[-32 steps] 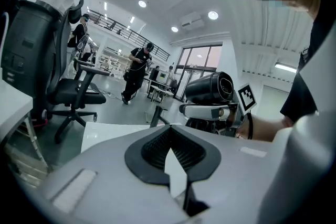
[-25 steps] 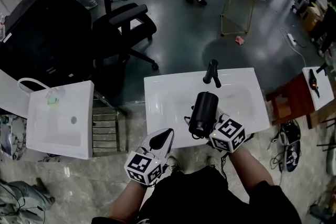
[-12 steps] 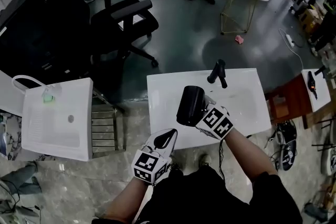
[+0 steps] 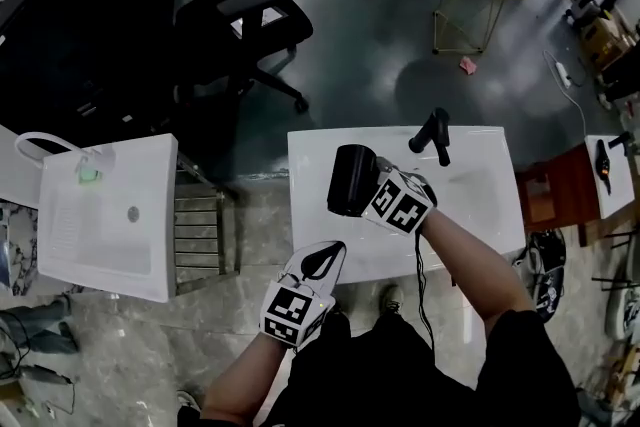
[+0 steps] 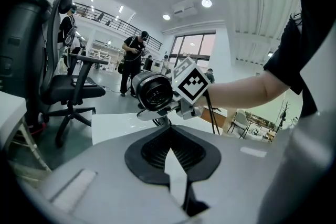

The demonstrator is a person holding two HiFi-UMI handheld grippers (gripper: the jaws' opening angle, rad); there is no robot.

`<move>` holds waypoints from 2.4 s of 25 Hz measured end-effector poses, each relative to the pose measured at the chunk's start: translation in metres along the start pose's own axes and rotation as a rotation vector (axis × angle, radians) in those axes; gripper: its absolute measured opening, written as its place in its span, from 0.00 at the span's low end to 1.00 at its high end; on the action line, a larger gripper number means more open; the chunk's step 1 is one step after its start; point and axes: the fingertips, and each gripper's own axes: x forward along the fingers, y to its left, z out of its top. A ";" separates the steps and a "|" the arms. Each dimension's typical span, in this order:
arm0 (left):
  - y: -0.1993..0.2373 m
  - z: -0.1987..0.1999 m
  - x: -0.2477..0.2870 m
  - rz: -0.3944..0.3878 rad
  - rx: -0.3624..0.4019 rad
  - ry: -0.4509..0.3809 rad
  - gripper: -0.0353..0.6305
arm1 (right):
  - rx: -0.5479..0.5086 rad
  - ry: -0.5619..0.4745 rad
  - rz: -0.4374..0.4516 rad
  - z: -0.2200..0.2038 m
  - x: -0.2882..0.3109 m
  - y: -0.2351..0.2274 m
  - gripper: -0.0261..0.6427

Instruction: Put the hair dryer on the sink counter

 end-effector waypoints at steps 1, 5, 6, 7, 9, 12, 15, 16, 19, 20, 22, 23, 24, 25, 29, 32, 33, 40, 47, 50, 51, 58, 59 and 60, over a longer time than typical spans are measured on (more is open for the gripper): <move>0.001 -0.003 0.001 -0.001 -0.002 -0.001 0.06 | -0.022 0.023 0.002 -0.001 0.007 -0.003 0.31; 0.002 -0.008 0.003 -0.007 0.000 0.007 0.06 | -0.106 0.123 0.015 -0.011 0.030 -0.015 0.31; 0.002 -0.008 0.003 -0.006 0.000 0.008 0.06 | -0.123 0.145 0.018 -0.014 0.035 -0.018 0.31; 0.003 -0.008 0.003 -0.004 0.000 0.008 0.06 | -0.136 0.164 0.021 -0.016 0.040 -0.020 0.31; 0.006 -0.008 0.002 0.002 0.002 0.010 0.06 | -0.155 0.198 0.028 -0.019 0.050 -0.025 0.31; 0.007 -0.012 0.001 0.008 0.011 0.017 0.06 | -0.180 0.241 0.037 -0.024 0.063 -0.031 0.31; 0.005 -0.017 0.001 0.006 0.012 0.027 0.06 | -0.228 0.294 0.049 -0.030 0.076 -0.036 0.31; 0.005 -0.018 0.002 0.007 0.011 0.031 0.06 | -0.253 0.311 0.054 -0.031 0.081 -0.038 0.31; 0.003 -0.022 0.002 0.009 0.003 0.041 0.06 | -0.325 0.364 0.070 -0.034 0.091 -0.043 0.31; 0.003 -0.022 0.002 0.010 -0.002 0.041 0.06 | -0.344 0.386 0.073 -0.037 0.094 -0.045 0.31; 0.004 -0.023 0.001 0.015 -0.010 0.039 0.06 | -0.366 0.424 0.082 -0.040 0.102 -0.049 0.31; 0.004 -0.024 0.000 0.018 -0.013 0.037 0.06 | -0.368 0.438 0.085 -0.041 0.105 -0.051 0.31; 0.005 -0.024 -0.001 0.021 -0.015 0.036 0.06 | -0.365 0.449 0.087 -0.042 0.108 -0.052 0.31; 0.006 -0.024 -0.002 0.023 -0.016 0.035 0.06 | -0.360 0.457 0.088 -0.043 0.111 -0.054 0.31; 0.010 -0.025 -0.006 0.032 -0.025 0.031 0.06 | -0.366 0.491 0.093 -0.045 0.121 -0.058 0.31; 0.010 -0.030 -0.008 0.035 -0.042 0.034 0.06 | -0.402 0.534 0.108 -0.050 0.128 -0.059 0.31; 0.010 -0.032 -0.008 0.035 -0.046 0.035 0.06 | -0.413 0.548 0.112 -0.051 0.130 -0.060 0.31; 0.013 -0.037 -0.014 0.052 -0.066 0.026 0.06 | -0.424 0.599 0.139 -0.053 0.140 -0.061 0.31; 0.012 -0.037 -0.014 0.054 -0.074 0.024 0.06 | -0.431 0.663 0.165 -0.054 0.145 -0.062 0.32; 0.011 -0.037 -0.015 0.057 -0.077 0.024 0.06 | -0.422 0.686 0.194 -0.055 0.146 -0.062 0.32; 0.011 -0.038 -0.015 0.058 -0.078 0.025 0.06 | -0.427 0.688 0.203 -0.054 0.146 -0.062 0.32; 0.010 -0.041 -0.016 0.064 -0.095 0.026 0.06 | -0.408 0.694 0.242 -0.055 0.147 -0.062 0.33; 0.010 -0.041 -0.016 0.064 -0.096 0.026 0.06 | -0.402 0.694 0.245 -0.055 0.148 -0.063 0.33; 0.010 -0.042 -0.015 0.063 -0.096 0.027 0.06 | -0.398 0.693 0.247 -0.055 0.148 -0.064 0.33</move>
